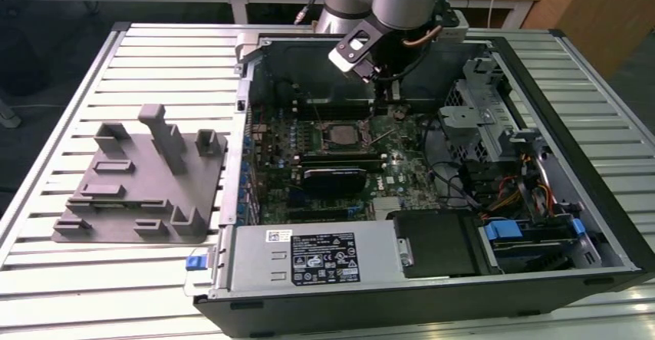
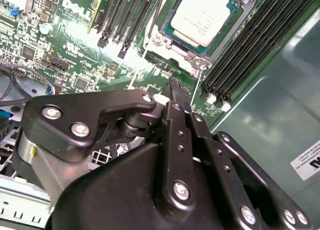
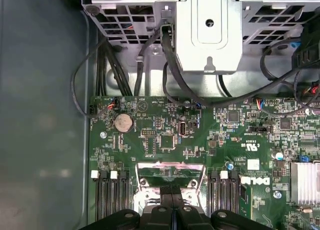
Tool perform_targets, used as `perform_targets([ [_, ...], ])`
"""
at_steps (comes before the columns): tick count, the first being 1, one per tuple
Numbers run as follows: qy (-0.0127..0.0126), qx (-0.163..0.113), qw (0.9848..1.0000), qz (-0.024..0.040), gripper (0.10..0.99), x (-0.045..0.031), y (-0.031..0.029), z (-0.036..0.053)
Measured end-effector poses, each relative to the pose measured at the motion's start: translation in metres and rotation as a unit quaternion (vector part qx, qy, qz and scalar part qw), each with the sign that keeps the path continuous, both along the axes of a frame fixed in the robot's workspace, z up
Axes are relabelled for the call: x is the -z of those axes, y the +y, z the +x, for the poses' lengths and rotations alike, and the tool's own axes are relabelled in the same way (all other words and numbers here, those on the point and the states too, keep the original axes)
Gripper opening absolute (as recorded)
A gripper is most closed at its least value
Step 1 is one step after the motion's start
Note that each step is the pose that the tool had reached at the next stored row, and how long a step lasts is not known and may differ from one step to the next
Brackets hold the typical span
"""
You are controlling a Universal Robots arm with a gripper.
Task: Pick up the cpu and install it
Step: 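Close the cpu cover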
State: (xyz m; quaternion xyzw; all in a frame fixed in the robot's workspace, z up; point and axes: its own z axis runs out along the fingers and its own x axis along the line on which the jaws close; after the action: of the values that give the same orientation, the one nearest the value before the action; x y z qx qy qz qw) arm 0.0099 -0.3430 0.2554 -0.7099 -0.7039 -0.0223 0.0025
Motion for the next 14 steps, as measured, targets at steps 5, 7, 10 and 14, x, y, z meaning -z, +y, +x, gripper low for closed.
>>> perform_targets([
  [5, 0.0002, 0.0, 1.0, 0.0, 0.106, 0.0, 0.0, 0.0102],
  [7, 0.0004, 0.0, 1.0, -0.0001, 0.106, 0.0, 0.0, 0.0165],
  [10, 0.0008, 0.0, 1.0, -0.0001, 0.106, -0.0001, 0.0, 0.0267],
  [14, 0.0012, 0.0, 1.0, -0.0001, 0.106, -0.0001, 0.0, 0.0383],
])
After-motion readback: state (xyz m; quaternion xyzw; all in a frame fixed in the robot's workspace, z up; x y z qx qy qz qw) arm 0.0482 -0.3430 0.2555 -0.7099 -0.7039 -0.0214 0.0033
